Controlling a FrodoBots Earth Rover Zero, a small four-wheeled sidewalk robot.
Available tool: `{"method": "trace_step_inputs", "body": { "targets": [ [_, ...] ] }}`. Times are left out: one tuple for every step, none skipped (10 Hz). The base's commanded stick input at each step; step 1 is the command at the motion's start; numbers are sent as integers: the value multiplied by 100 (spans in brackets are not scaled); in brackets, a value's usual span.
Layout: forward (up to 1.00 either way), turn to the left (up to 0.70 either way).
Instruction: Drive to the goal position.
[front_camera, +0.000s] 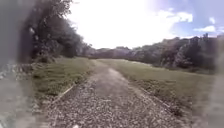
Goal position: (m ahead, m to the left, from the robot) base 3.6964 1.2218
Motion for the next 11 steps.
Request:
{"method": "trace_step_inputs", "body": {
  "targets": [
    [100, 0],
    [100, 0],
    [100, 0],
    [100, 13],
    [100, 28],
    [100, 38],
    [100, 34],
    [100, 0],
    [100, 0],
    [100, 0],
    [100, 0]
  ]
}}
